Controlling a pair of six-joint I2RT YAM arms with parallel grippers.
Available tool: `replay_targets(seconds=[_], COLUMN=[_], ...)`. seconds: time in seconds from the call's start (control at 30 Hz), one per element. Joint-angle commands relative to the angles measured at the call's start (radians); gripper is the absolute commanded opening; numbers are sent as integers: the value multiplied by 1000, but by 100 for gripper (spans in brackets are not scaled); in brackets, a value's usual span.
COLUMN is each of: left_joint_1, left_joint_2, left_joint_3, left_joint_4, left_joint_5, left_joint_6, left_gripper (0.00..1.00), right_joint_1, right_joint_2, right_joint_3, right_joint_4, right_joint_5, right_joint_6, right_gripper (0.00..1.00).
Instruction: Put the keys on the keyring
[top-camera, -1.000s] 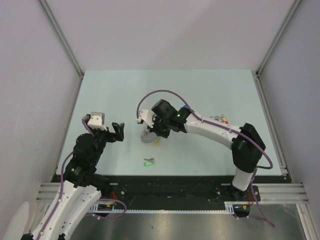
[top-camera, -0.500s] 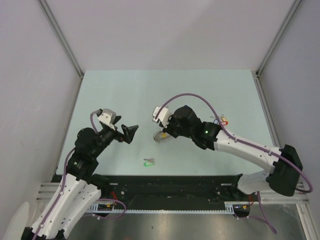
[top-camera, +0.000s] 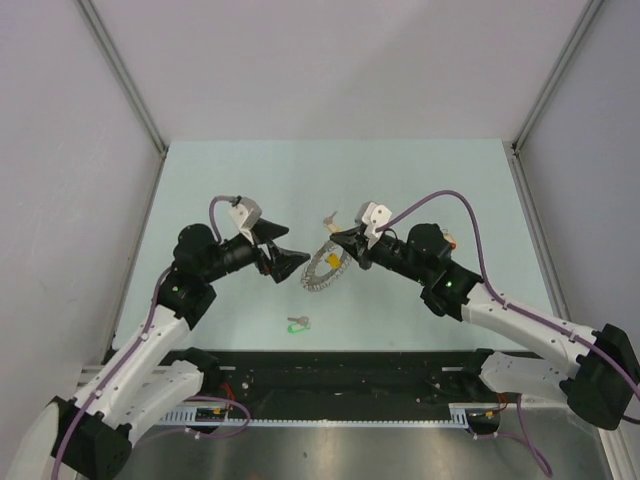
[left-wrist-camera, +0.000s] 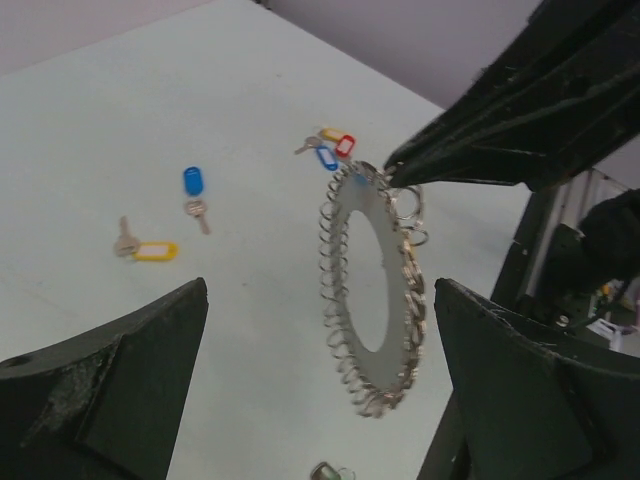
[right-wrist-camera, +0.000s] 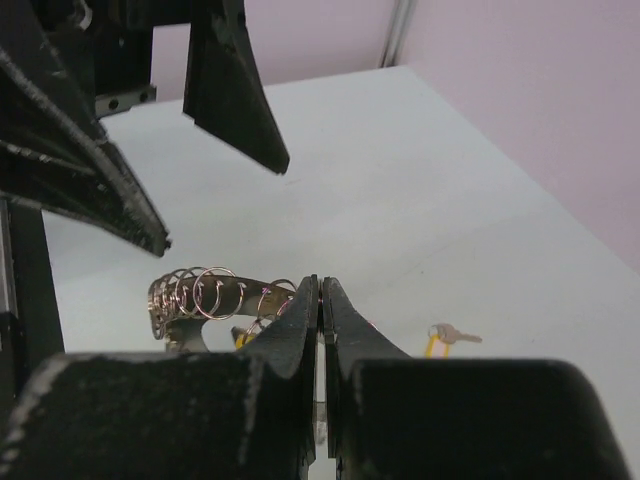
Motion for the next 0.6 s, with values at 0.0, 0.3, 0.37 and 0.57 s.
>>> replay_targets(seconds=[0.0, 0.3, 0.37, 0.57], left_joint_1=[-58, -236, -271, -370], left_joint_2=[33, 88, 106, 159], left_joint_3=[27, -34, -42, -56], left_joint_4=[178, 381, 408, 496], left_joint_5=[141, 80, 54, 24], left_joint_6=[-108, -223, -231, -261], left_gripper=[100, 100, 100, 100], right_joint_1=[-34, -49, -52, -66], right_joint_2=[-36, -16, -9, 27], right_joint_3=[-37, -92, -95, -113], right_joint_4=[272, 448, 477, 554], right_joint_5=[-82, -113, -122, -140], right_joint_6=[115, 221, 250, 303], right_gripper=[0, 0, 0, 0])
